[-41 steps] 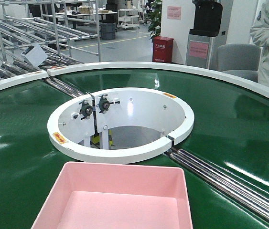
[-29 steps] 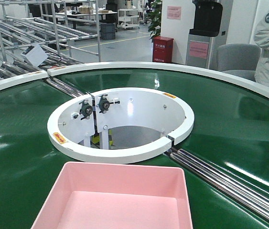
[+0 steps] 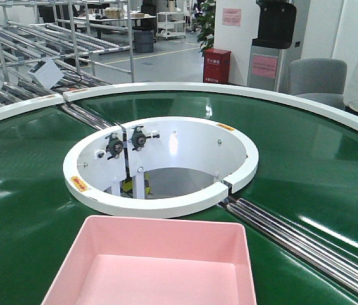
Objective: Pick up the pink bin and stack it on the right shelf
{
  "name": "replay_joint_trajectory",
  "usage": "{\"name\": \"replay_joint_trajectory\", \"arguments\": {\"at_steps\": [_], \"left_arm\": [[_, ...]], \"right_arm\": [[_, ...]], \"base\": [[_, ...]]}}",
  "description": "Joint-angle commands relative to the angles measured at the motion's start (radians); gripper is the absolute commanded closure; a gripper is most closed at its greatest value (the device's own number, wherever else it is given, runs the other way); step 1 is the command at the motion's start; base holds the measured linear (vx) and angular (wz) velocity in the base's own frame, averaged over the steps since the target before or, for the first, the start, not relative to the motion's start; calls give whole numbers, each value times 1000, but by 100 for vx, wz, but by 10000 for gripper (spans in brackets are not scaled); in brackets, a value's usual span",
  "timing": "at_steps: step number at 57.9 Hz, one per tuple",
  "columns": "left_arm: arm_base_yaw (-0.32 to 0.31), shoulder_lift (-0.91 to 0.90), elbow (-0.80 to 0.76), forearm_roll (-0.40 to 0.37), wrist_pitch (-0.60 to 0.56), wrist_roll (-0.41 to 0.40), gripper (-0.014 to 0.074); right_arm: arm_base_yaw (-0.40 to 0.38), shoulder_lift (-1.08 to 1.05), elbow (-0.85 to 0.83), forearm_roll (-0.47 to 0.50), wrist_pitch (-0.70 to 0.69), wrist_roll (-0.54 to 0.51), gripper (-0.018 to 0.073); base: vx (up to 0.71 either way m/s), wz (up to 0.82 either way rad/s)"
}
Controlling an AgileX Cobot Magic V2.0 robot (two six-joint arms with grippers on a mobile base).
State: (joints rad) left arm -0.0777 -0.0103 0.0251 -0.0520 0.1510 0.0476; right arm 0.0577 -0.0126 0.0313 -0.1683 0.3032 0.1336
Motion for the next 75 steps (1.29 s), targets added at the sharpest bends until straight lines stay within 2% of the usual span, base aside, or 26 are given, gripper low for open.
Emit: {"name": "replay_joint_trajectory", "arguments": {"at_steps": [1, 14, 23, 26, 34, 41, 47, 58, 62, 69, 75], "left_arm": [[-4, 14, 10, -4, -123, -5, 604], [-4, 14, 10, -4, -237, -5, 604], [-4, 14, -4, -4, -472, -5, 604], [-4, 19, -40, -4, -521, -5, 604], [-4, 88, -238, -3, -422, 37, 602], [-4, 207, -400, -2, -299, 88, 601], [-4, 309, -457, -2, -235, 83, 596], [-4, 455, -459, -2, -132, 82, 553], [-4, 500, -459, -4, -121, 82, 513], [-4, 570, -459, -5, -137, 78, 392], [-4, 625, -459, -5, -133, 73, 288]], "right_arm": [[0, -4, 1, -7, -109, 1, 571], [0, -4, 1, -9, -286, 1, 571], [0, -4, -13, -9, -529, 1, 571], [0, 7, -59, -8, -538, 1, 569], [0, 116, -261, -12, -353, 1, 569], [0, 259, -414, -14, -281, 1, 568], [0, 346, -468, -14, -281, 1, 565], [0, 478, -468, -14, -251, 1, 530], [0, 517, -468, -14, -234, 1, 489], [0, 585, -468, -13, -228, 1, 375], [0, 616, -468, -5, -228, 8, 218]], "base": [[0, 0], [0, 0], [0, 0], [0, 0], [0, 0], [0, 0], [0, 0], [0, 0], [0, 0], [0, 0], [0, 0]]}}
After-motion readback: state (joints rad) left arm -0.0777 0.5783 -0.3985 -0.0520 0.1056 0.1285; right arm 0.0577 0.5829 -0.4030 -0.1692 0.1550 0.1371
